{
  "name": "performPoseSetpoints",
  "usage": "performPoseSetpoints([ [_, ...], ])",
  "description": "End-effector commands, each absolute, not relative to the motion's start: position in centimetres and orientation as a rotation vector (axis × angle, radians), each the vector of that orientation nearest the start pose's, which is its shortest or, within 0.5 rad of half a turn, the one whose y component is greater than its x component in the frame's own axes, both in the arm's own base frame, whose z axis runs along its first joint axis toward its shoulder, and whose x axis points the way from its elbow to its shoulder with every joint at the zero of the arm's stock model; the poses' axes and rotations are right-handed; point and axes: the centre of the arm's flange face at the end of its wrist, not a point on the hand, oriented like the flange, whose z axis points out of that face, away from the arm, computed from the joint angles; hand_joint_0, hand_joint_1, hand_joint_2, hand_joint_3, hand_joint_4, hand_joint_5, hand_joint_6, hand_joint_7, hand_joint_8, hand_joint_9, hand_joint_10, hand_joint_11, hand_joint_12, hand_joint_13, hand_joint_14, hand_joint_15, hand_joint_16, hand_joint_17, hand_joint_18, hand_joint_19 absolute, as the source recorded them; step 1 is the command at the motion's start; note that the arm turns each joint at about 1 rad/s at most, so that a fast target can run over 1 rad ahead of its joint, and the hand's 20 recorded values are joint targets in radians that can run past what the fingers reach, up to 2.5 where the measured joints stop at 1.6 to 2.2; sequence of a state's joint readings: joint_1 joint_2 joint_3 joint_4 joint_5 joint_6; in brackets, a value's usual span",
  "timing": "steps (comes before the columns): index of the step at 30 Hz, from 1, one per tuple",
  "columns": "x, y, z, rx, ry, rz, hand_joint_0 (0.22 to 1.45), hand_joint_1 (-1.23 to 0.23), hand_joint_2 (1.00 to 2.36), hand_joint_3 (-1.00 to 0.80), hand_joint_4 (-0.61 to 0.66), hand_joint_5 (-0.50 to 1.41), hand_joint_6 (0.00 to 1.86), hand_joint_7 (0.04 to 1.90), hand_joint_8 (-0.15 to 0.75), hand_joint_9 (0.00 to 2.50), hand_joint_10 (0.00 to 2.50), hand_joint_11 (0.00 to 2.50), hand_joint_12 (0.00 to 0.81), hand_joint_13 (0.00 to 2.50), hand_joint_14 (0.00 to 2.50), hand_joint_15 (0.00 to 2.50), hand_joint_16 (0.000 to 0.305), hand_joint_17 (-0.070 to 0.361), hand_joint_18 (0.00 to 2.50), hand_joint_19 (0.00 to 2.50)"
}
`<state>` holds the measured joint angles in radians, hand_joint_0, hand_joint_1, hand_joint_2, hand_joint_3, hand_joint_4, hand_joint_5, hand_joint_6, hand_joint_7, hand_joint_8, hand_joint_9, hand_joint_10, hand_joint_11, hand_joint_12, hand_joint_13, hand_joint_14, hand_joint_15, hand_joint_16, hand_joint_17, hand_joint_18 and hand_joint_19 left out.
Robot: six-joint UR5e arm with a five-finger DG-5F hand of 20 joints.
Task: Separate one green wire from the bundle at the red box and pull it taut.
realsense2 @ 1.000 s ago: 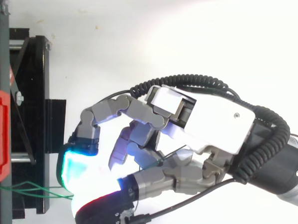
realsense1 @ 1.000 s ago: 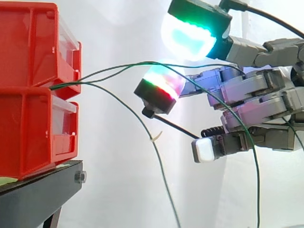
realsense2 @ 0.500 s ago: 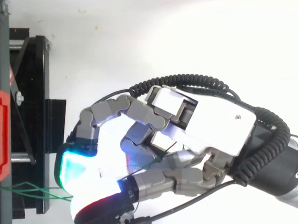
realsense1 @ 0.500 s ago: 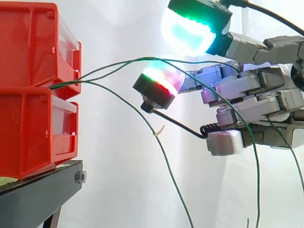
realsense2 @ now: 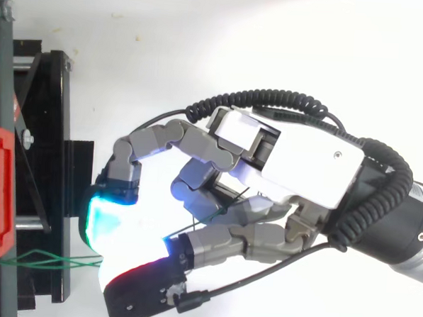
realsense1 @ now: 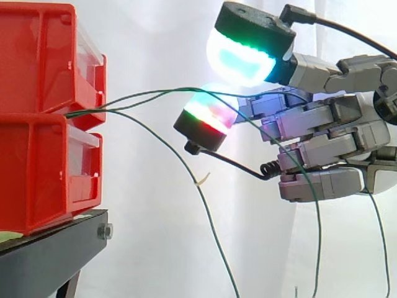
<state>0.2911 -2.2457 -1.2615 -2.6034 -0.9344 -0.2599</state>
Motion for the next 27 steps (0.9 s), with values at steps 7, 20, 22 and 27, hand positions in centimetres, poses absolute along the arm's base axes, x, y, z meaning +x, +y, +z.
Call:
performPoseSetpoints([
  [7,75.2,1.9,27.1,1.089,1.001,0.767,0.56,-0.63,1.00,-0.50,0.32,-0.18,0.82,1.07,0.422,1.66,2.50,1.57,0.466,1.85,2.50,0.53,0.052,0.118,2.30,1.42],
  [20,75.2,2.6,27.0,1.037,1.047,0.705,0.54,-0.61,1.00,-0.50,0.32,-0.17,0.78,1.11,0.420,1.79,2.50,1.69,0.494,2.00,2.50,0.50,0.058,0.131,2.50,1.42],
  [22,75.2,2.6,27.2,1.037,1.045,0.706,0.57,-0.63,1.00,-0.46,0.32,-0.17,0.78,1.12,0.419,1.77,2.50,1.73,0.484,1.98,2.50,0.52,0.056,0.125,2.50,1.44],
  [27,75.6,3.2,28.7,1.036,1.064,0.707,0.58,-0.71,1.01,-0.42,0.31,-0.18,0.79,1.11,0.417,1.74,2.50,1.72,0.479,1.96,2.50,0.53,0.055,0.123,2.47,1.48],
])
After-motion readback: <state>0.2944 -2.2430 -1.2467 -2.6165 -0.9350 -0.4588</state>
